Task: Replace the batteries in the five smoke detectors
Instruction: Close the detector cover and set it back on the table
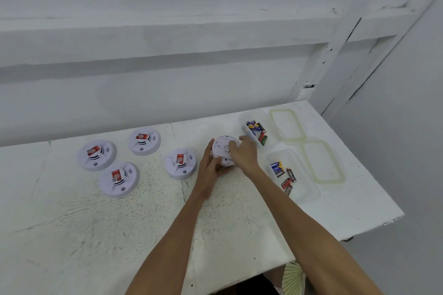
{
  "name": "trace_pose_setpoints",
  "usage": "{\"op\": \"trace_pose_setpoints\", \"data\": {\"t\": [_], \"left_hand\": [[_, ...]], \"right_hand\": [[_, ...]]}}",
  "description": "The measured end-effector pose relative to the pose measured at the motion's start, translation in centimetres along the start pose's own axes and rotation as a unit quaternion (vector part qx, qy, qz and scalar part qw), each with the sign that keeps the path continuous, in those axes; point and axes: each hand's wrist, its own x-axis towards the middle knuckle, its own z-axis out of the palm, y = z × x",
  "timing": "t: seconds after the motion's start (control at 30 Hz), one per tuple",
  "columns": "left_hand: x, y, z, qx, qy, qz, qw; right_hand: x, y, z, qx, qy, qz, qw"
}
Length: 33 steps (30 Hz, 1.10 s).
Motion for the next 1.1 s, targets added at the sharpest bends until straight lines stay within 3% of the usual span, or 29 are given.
{"op": "trace_pose_setpoints", "data": {"t": [0.07,0.17,0.33,0.67,1.1], "left_hand": [[-0.2,0.1,0.0,0.004,0.004,0.008,1.000],[-0.3,-0.1,-0.4,0.006,-0.008,0.028,1.000],[-0.4,0.2,-0.8,-0.029,-0.035,0.016,0.999],[0.3,-0.3,-1.7,-0.079,-0.040,-0.005,0.996],[0.1,-0.3,-1.4,-0.145,-0.023,-0.016,0.989]], "right_hand": [[-1.4,0.4,-0.3,-0.092,0.018,-0.145,0.985],[-2.2,0.8,-0.9,-0.170,-0.015,-0.237,0.956],[-1.2,0.4,-3.1,-0.238,-0.047,-0.275,0.930],[-0.9,-0.4,-2.4,-0.347,-0.018,-0.336,0.875],[0.2,-3.6,-2.4,-0.457,-0.108,-0.357,0.807]]}}
